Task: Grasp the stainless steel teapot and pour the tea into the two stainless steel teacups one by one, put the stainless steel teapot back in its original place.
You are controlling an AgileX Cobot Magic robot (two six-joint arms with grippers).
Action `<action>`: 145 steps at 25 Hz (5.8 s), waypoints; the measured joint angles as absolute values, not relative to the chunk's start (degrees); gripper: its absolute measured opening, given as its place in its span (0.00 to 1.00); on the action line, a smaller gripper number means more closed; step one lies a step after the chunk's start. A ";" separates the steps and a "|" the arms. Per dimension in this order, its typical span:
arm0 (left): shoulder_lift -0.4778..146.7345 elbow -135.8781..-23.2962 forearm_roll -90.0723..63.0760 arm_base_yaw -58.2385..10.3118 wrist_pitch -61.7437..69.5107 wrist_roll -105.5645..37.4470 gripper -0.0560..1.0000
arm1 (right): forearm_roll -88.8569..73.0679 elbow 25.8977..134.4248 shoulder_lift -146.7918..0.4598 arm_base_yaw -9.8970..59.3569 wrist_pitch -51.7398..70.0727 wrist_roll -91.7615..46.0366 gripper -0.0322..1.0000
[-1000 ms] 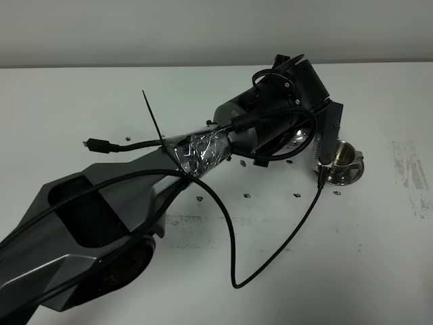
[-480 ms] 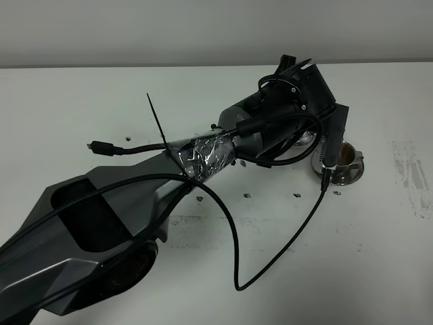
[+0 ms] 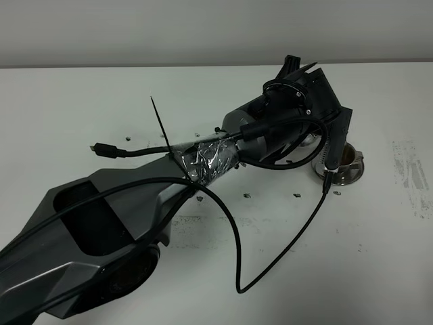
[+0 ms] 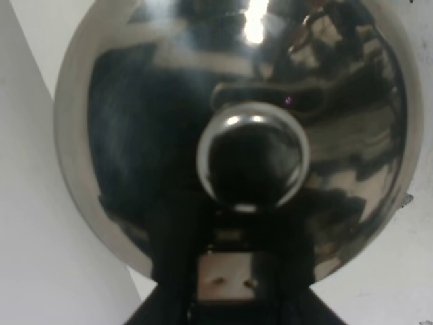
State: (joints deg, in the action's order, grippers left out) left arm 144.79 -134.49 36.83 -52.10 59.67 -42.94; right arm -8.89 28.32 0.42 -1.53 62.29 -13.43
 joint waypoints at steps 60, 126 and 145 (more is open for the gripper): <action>145.43 -134.49 42.97 -53.91 61.86 -42.91 0.23 | -8.89 28.32 0.42 -1.53 62.29 -13.42 0.44; 144.29 -134.32 36.14 -52.71 63.44 -42.98 0.23 | -8.89 28.32 0.42 -1.53 62.29 -13.42 0.44; 121.63 -109.50 13.96 -47.59 61.36 -42.16 0.23 | -8.89 28.32 0.42 -1.53 62.29 -13.42 0.44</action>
